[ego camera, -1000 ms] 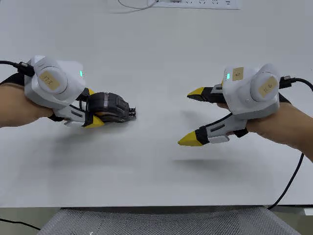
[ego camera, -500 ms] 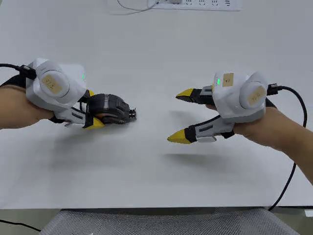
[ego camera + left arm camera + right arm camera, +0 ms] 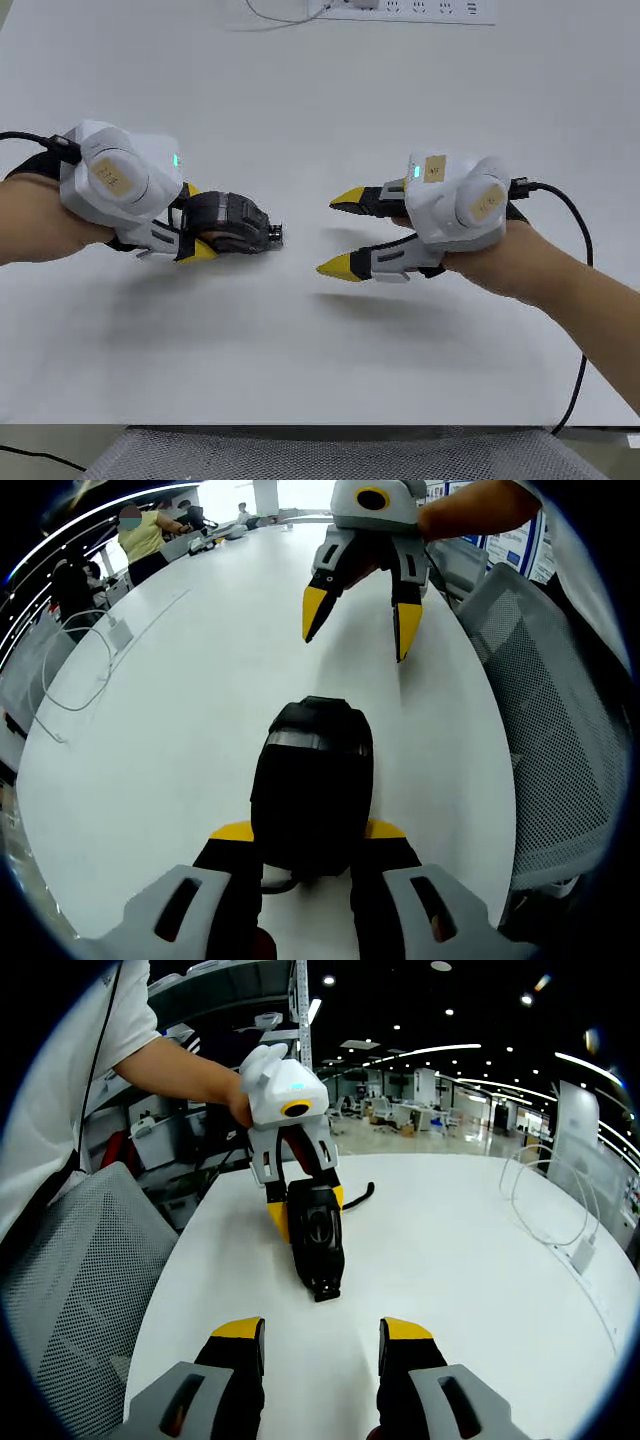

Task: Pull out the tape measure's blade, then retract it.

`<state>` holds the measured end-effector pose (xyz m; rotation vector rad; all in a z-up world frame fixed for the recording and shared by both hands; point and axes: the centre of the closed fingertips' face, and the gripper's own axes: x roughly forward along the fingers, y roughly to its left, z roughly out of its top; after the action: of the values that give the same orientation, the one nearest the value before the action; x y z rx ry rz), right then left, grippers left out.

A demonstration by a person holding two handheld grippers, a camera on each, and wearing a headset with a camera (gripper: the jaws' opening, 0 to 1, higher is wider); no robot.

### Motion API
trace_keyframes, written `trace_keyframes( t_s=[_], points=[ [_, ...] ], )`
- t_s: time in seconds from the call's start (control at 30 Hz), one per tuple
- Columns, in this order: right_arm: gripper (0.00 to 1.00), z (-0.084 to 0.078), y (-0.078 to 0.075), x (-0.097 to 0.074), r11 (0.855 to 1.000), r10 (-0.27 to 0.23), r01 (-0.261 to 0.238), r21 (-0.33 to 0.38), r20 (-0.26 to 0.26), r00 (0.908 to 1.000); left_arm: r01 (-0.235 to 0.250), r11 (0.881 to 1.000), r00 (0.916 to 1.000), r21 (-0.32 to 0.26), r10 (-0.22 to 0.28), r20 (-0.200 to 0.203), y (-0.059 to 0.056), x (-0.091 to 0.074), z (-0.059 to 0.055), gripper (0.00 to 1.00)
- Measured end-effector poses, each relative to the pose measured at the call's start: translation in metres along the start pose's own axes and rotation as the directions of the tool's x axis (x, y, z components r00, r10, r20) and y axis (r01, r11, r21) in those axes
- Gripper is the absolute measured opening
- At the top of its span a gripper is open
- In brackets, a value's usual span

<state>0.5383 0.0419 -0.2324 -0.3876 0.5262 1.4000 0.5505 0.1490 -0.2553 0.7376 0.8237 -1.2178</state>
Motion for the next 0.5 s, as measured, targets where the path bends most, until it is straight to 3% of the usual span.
trace_keyframes(
  t_s=[0.5],
  points=[
    [0.36, 0.003, -0.001, 0.025, 1.000, 0.025, -0.025, -0.010, 0.006, 0.9997, -0.002, 1.000, 1.0000, -0.001, 0.002, -0.004, 0.001, 0.000, 0.000, 0.29]
  ],
)
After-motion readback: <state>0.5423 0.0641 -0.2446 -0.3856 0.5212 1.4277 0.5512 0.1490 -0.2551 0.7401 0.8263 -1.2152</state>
